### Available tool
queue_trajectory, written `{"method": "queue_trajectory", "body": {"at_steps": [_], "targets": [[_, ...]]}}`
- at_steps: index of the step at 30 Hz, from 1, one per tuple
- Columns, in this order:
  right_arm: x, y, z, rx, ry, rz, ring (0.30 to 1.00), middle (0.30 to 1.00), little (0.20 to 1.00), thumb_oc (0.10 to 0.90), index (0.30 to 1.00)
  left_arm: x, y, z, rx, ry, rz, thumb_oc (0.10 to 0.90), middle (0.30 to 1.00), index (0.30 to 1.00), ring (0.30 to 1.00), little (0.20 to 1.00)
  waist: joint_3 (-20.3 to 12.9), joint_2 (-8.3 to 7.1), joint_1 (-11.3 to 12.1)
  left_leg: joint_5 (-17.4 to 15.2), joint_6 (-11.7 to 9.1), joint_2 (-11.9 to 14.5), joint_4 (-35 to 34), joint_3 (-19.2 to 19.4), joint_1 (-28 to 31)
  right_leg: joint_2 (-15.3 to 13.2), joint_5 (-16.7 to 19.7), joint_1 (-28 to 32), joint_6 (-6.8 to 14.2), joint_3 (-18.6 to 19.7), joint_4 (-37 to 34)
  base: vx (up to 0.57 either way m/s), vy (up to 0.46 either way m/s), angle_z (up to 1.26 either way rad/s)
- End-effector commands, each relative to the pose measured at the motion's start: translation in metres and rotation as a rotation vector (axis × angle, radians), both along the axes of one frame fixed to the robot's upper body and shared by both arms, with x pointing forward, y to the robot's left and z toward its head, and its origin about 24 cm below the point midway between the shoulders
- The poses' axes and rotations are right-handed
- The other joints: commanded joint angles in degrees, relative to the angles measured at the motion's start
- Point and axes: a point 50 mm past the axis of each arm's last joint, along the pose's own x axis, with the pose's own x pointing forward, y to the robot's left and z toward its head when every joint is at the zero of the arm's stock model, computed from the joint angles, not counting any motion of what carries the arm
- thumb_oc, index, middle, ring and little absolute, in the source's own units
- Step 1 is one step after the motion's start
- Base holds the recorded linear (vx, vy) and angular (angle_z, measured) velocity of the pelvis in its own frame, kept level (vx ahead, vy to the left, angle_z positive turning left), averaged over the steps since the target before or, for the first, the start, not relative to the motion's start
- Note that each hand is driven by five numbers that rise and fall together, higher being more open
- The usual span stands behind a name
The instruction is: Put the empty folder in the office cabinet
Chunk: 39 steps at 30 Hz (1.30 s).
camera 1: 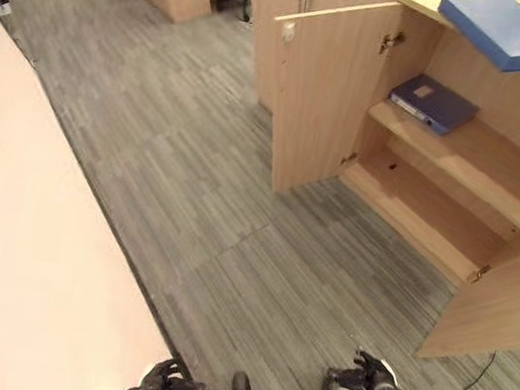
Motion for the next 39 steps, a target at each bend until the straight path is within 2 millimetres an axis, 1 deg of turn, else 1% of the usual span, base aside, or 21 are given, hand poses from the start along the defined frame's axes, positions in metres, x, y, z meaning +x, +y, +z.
{"method": "queue_trajectory", "body": {"at_steps": [1, 3, 7, 9, 11, 13, 14, 15, 16, 17, 19, 21, 22, 27, 30, 31, 32, 33, 34, 37, 39], "targets": [[0.001, -0.039, 0.011, -0.097, -0.03, -0.094, 0.9, 0.9, 0.9, 0.8, 0.9, 0.018, 0.018, 0.012, 0.072, -0.059, -0.048, 0.8, 0.9, 0.9, 0.9, 0.9, 1.7, 1.66, -3.1, -3.6, -6.6, 1.0, 0.4, -8.2, 4.3, 2.0, 9.8, 3.4, 1.0, 2.9, -15.3, 0.44, -0.135, 0.21], [0.0, -0.04, 0.011, -0.101, -0.022, -0.097, 0.9, 0.9, 0.9, 0.8, 0.9, 0.018, 0.018, 0.012, 0.074, -0.058, -0.051, 0.8, 0.9, 0.9, 0.9, 0.9, 1.8, 2.39, -3.3, -4.3, -7.2, 1.7, 0.3, -8.1, 5.4, 1.0, 11.2, 2.5, 1.5, 1.8, -17.3, 0.33, -0.134, 0.36], [-0.013, -0.049, 0.008, -0.126, 0.025, -0.1, 0.9, 0.9, 0.9, 0.8, 0.9, 0.008, 0.014, 0.007, 0.058, -0.024, -0.055, 0.8, 0.9, 0.9, 0.9, 0.9, 0.5, 2.66, -3.4, -8.0, -8.1, 0.2, 1.2, -7.4, 9.6, -4.5, 14.5, 4.1, 1.3, -8.4, -18.3, 0.38, -0.16, 0.08], [-0.014, -0.056, 0.011, -0.145, 0.025, -0.092, 0.9, 0.9, 0.9, 0.8, 0.9, -0.001, 0.009, 0.002, 0.042, 0.007, -0.058, 0.8, 0.9, 0.9, 0.9, 0.9, -0.5, 4.15, -3.9, -9.8, -9.0, 1.4, 4.7, -5.9, 11.5, -4.7, 14.8, 5.1, 0.4, -13.1, -15.1, 0.51, -0.196, -0.17], [-0.013, -0.058, 0.012, -0.152, 0.019, -0.091, 0.9, 0.9, 0.9, 0.8, 0.9, -0.001, 0.007, 0.001, 0.037, 0.008, -0.059, 0.8, 0.9, 0.9, 0.9, 0.9, -0.5, 4.95, -4.3, -9.1, -9.7, 2.5, 7.2, -5.8, 11.0, -4.1, 14.0, 5.4, -0.2, -13.4, -14.5, 0.27, -0.143, -0.13], [-0.013, -0.063, 0.014, -0.16, 0.01, -0.1, 0.9, 0.9, 0.9, 0.8, 0.9, 0.004, 0.001, 0.001, 0.023, -0.006, -0.07, 0.8, 0.9, 0.9, 0.9, 0.9, -0.4, 6.07, -5.0, -5.2, -11.8, 4.6, 12.3, -5.6, 9.4, -2.7, 12.5, 6.4, -1.6, -13.4, -13.9, 0.27, -0.21, -0.28], [-0.012, -0.067, 0.016, -0.172, 0.007, -0.11, 0.9, 0.9, 0.9, 0.8, 0.9, 0.012, -0.005, 0.003, 0.007, -0.031, -0.078, 0.8, 0.9, 0.9, 0.9, 0.9, -0.5, 6.91, -5.6, 1.8, -14.4, 7.0, 18.7, -5.7, 6.8, -0.6, 10.1, 8.1, -3.6, -13.1, -14.4, 0.26, -0.206, -0.14], [-0.012, -0.068, 0.016, -0.172, 0.007, -0.11, 0.9, 0.9, 0.9, 0.8, 0.9, 0.012, -0.005, 0.003, 0.007, -0.032, -0.078, 0.8, 0.9, 0.9, 0.9, 0.9, -0.5, 7.0, -5.7, 1.8, -14.5, 7.1, 18.8, -5.8, 6.7, -0.5, 10.0, 8.1, -3.7, -13.3, -14.4, 0.37, -0.279, -0.03], [-0.013, -0.07, 0.018, -0.172, 0.001, -0.118, 0.9, 0.9, 0.9, 0.8, 0.9, 0.019, -0.009, 0.005, -0.001, -0.053, -0.101, 0.8, 0.9, 0.9, 0.9, 0.9, -0.3, 7.01, -6.5, 8.1, -16.0, 8.6, 25.0, -5.8, 4.9, 1.2, 7.8, 10.0, -6.0, -12.2, -15.4, 0.2, -0.144, -0.14], [-0.013, -0.07, 0.018, -0.172, 0.001, -0.118, 0.9, 0.9, 0.9, 0.8, 0.9, 0.019, -0.009, 0.005, -0.001, -0.053, -0.101, 0.8, 0.9, 0.9, 0.9, 0.9, -0.3, 7.03, -6.6, 8.1, -16.1, 8.6, 25.0, -5.8, 4.9, 1.2, 7.8, 10.0, -6.0, -12.3, -15.5, 0.32, -0.211, -0.2], [-0.01, -0.077, 0.022, -0.192, -0.006, -0.111, 0.9, 0.9, 0.9, 0.8, 0.9, 0.03, -0.017, 0.008, -0.013, -0.089, -0.131, 0.8, 0.9, 0.9, 0.9, 0.9, 0.8, 5.41, -6.8, 12.3, -16.1, 7.5, 36.3, -7.5, 1.7, 3.6, 4.4, 14.3, -9.0, -8.6, -17.5, 0.39, -0.23, -0.43], [-0.008, -0.079, 0.024, -0.204, -0.009, -0.11, 0.9, 0.9, 0.9, 0.8, 0.9, 0.033, -0.018, 0.009, -0.009, -0.095, -0.133, 0.8, 0.9, 0.9, 0.9, 0.9, 1.2, 4.29, -6.8, 11.6, -15.3, 5.7, 38.6, -8.5, 0.2, 3.2, 4.1, 15.0, -9.2, -7.4, -17.8, 0.29, -0.15, -0.7], [-0.005, -0.079, 0.026, -0.205, -0.014, -0.106, 0.9, 0.9, 0.9, 0.8, 0.9, 0.037, -0.022, 0.01, -0.012, -0.104, -0.145, 0.8, 0.9, 0.9, 0.9, 0.9, 1.8, 3.26, -6.4, 9.4, -14.2, 5.1, 40.9, -8.8, -3.7, 3.6, 2.9, 16.5, -9.3, -5.1, -18.2, 0.17, -0.055, -0.71], [0.0, -0.075, 0.026, -0.191, -0.032, -0.083, 0.9, 0.9, 0.9, 0.8, 0.9, 0.038, -0.027, 0.009, -0.017, -0.105, -0.18, 0.8, 0.9, 0.9, 0.9, 0.9, 1.7, 2.61, -4.8, 6.7, -12.2, 7.4, 35.5, -8.3, -9.7, 5.1, 0.3, 19.6, -8.5, 0.4, -18.2, 0.36, 0.062, -0.63], [0.001, -0.067, 0.024, -0.197, -0.022, -0.018, 0.9, 0.9, 0.9, 0.8, 0.9, 0.031, -0.027, 0.006, -0.005, -0.072, -0.194, 0.8, 0.9, 0.9, 0.9, 0.9, 1.8, 3.15, -2.6, 4.9, -10.8, 8.1, 19.2, -11.8, -11.6, 6.7, -1.9, 22.5, -6.9, 4.9, -17.4, 0.48, 0.187, -0.94], [0.003, -0.061, 0.023, -0.199, -0.018, 0.03, 0.9, 0.9, 0.9, 0.8, 0.9, 0.026, -0.024, 0.004, 0.003, -0.055, -0.189, 0.8, 0.9, 0.9, 0.9, 0.9, 1.7, 3.38, -0.7, 7.5, -10.9, 8.1, 10.1, -16.0, -13.0, 7.8, -4.0, 24.2, -6.3, 8.3, -16.2, 0.67, 0.219, -1.04], [0.007, -0.058, 0.023, -0.203, -0.026, 0.056, 0.9, 0.9, 0.9, 0.8, 0.9, 0.026, -0.024, 0.004, 0.006, -0.051, -0.189, 0.8, 0.9, 0.9, 0.9, 0.9, 1.5, 3.67, 0.3, 10.0, -11.1, 8.3, 7.0, -18.0, -15.4, 8.8, -4.4, 25.0, -6.3, 9.7, -16.2, 0.51, 0.139, -1.21], [0.007, -0.057, 0.023, -0.202, -0.025, 0.057, 0.9, 0.9, 0.9, 0.8, 0.9, 0.025, -0.024, 0.004, 0.007, -0.051, -0.189, 0.8, 0.9, 0.9, 0.9, 0.9, 1.6, 3.43, 0.3, 10.0, -11.2, 8.1, 6.5, -17.8, -14.9, 8.6, -4.9, 25.1, -6.3, 9.8, -16.0, 0.53, 0.035, -1.31], [0.012, -0.052, 0.024, -0.211, -0.036, 0.104, 0.9, 0.9, 0.9, 0.8, 0.9, 0.027, -0.023, 0.004, 0.013, -0.053, -0.187, 0.8, 0.9, 0.9, 0.9, 0.9, 1.9, 2.98, 1.9, 11.8, -11.9, 8.0, 2.0, -18.1, -18.6, 9.9, -6.8, 27.7, -6.6, 12.5, -15.7, 0.36, -0.003, -1.03], [0.016, -0.045, 0.023, -0.217, -0.032, 0.156, 0.9, 0.9, 0.9, 0.8, 0.9, 0.03, -0.019, 0.006, 0.024, -0.059, -0.176, 0.8, 0.9, 0.9, 0.9, 0.9, 2.4, 1.6, 3.3, 11.9, -12.0, 7.4, 1.0, -15.7, -21.6, 10.2, -8.5, 30.7, -7.0, 14.6, -16.1, 0.44, 0.013, -0.86], [0.018, -0.038, 0.021, -0.235, -0.01, 0.241, 0.9, 0.9, 0.9, 0.8, 0.9, 0.025, -0.012, 0.006, 0.031, -0.047, -0.154, 0.8, 0.9, 0.9, 0.9, 0.9, 1.5, 0.67, 5.3, 11.2, -11.7, 6.6, 0.9, -17.2, -21.7, 11.3, -10.3, 34.0, -6.7, 18.2, -17.1, 0.54, 0.118, -1.09]]}}
